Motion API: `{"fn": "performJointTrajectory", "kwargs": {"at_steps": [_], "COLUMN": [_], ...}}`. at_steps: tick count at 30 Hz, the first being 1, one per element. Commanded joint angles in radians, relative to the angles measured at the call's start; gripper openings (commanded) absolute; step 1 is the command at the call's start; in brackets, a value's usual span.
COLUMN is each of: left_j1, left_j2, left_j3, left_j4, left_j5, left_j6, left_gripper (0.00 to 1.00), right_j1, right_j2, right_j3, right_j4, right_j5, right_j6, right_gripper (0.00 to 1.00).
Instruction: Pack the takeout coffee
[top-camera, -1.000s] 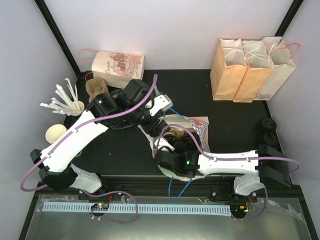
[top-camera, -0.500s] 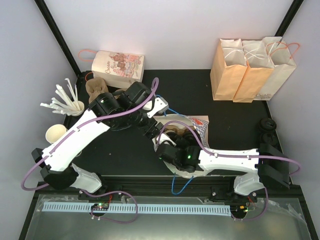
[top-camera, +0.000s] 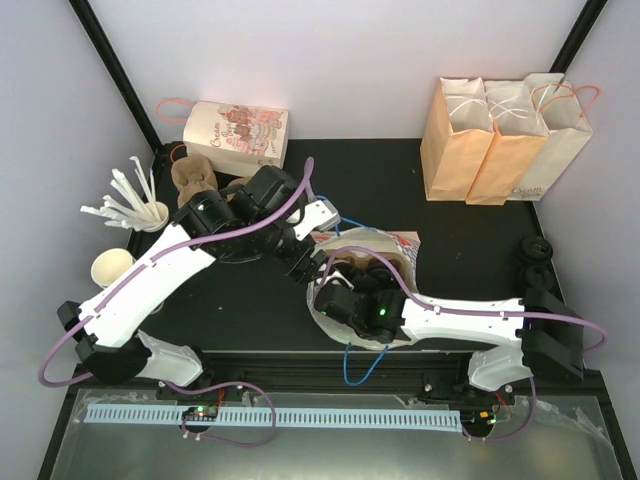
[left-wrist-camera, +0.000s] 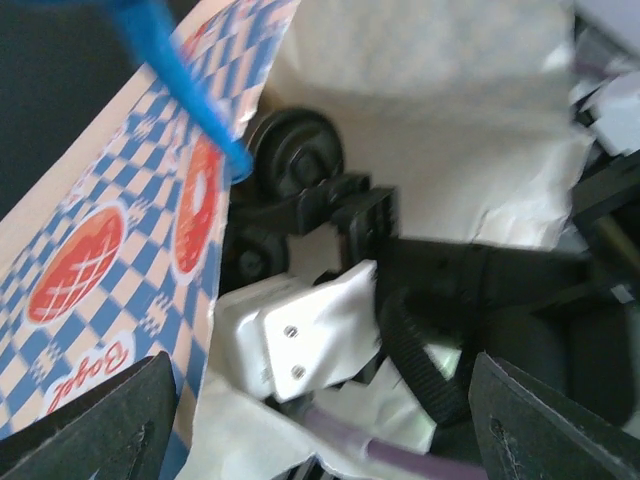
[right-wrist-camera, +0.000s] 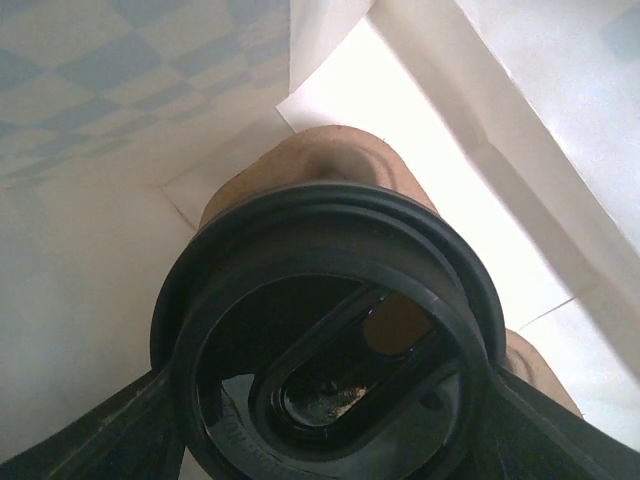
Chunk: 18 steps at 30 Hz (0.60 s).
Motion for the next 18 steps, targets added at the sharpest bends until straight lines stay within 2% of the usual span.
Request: {"fn": "performJointTrajectory", "kwargs": {"at_steps": [1, 5, 9, 12, 16, 18], "left_j1": [-0.007, 0.060, 0.128, 0.186, 0.218, 0.219], "left_j2": [-0.092, -0.157, -0.215, -0.262, -0.297, -0.302], "left_j3": [-0.048, -0.128, -0.248, -0.374, -0.514, -0.528], "left_j4": [0.257, 0.419, 0.643, 0.879, 1.300, 1.402], "left_j5": [0.356, 0.544, 0.725, 0.826, 0.926, 0.935], "left_j6": [-0.079, -0.192, -0.369, -0.571, -0.933, -1.011], "left_gripper": [0.83, 0.81, 0.80, 0.80, 0.80, 0.80], "right_j1": [-0.017, -0.018, -0.019, -0.021, -0.028, -0.030], "right_j2": [0.021, 0.022, 0.013, 0.009, 0.011, 0.011], "right_j3": [-0.027, -0.033, -0.048, -0.054, -0.054, -0.056], "right_j4": [-0.006, -0.002, 0.010, 0.017, 0.020, 0.021], "right_j5": [-0.057, -0.068, -0.079, -0.091, -0.103, -0.108], "right_j6": [0.009, 0.021, 0.028, 0.030, 0.030, 0.031], "right_gripper": [0.45, 0.45, 0.45, 0.45, 0.45, 0.45]}}
